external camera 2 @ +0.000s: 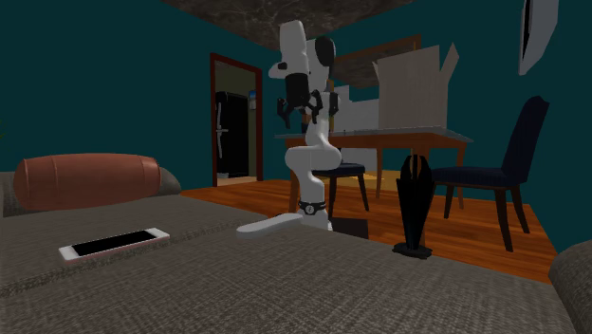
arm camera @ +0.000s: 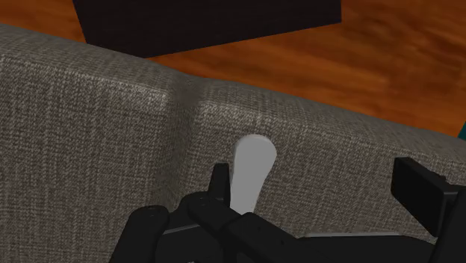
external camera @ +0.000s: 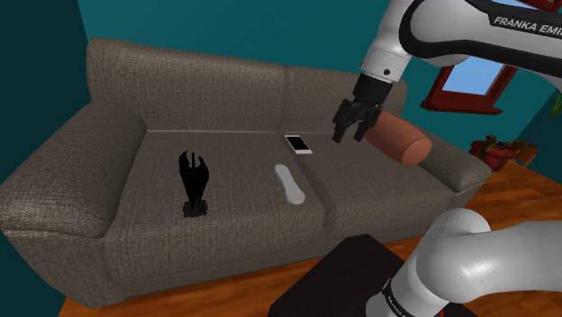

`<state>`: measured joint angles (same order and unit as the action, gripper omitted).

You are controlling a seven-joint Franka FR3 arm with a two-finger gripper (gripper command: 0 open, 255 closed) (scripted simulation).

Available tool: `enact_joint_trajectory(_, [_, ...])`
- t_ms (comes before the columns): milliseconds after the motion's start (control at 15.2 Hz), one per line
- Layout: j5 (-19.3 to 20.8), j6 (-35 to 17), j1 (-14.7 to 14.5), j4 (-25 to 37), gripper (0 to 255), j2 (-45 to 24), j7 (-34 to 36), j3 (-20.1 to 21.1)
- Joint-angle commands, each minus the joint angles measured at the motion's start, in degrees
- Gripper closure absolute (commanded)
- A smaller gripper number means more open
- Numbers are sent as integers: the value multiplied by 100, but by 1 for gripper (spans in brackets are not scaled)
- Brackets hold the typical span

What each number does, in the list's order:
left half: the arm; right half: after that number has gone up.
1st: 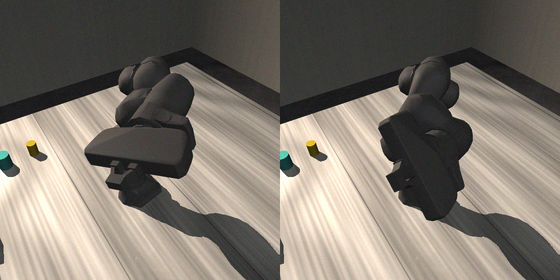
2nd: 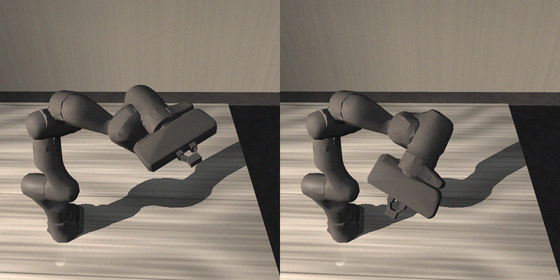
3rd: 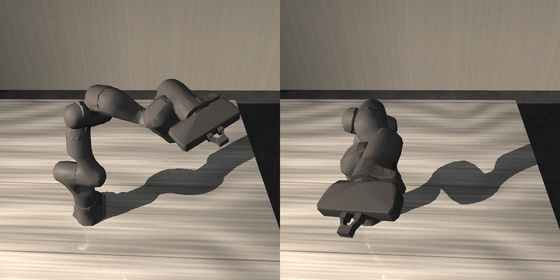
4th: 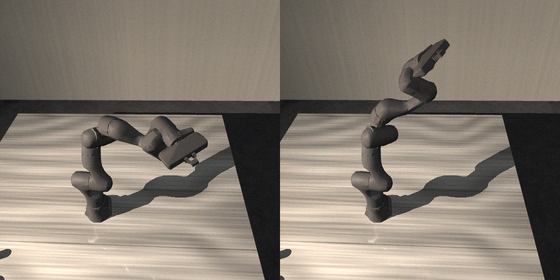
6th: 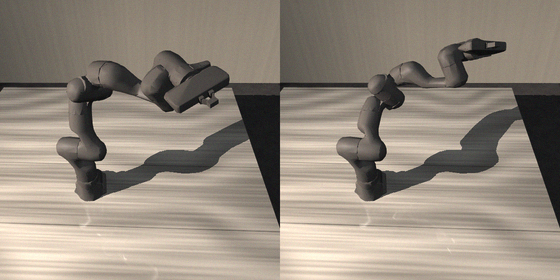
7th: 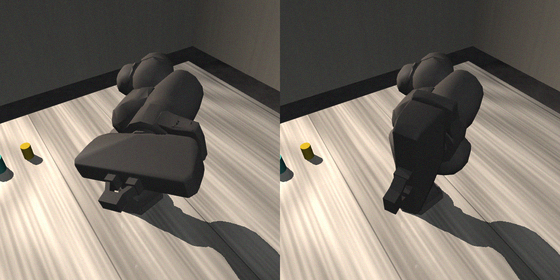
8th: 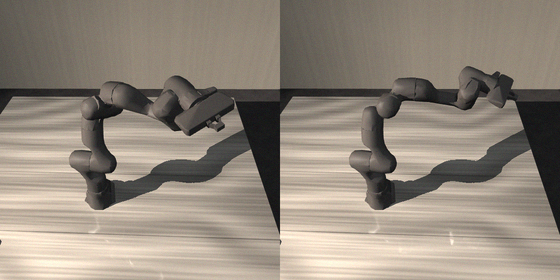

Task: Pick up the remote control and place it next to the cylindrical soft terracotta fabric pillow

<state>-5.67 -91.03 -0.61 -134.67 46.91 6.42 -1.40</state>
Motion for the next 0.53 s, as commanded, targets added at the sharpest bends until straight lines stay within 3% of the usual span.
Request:
enact_joint_trajectory(0, [0,0,0,0,0,0,0,0])
enact_joint_trajectory(462, [54,-1313,132,-401,0,-994,266,163])
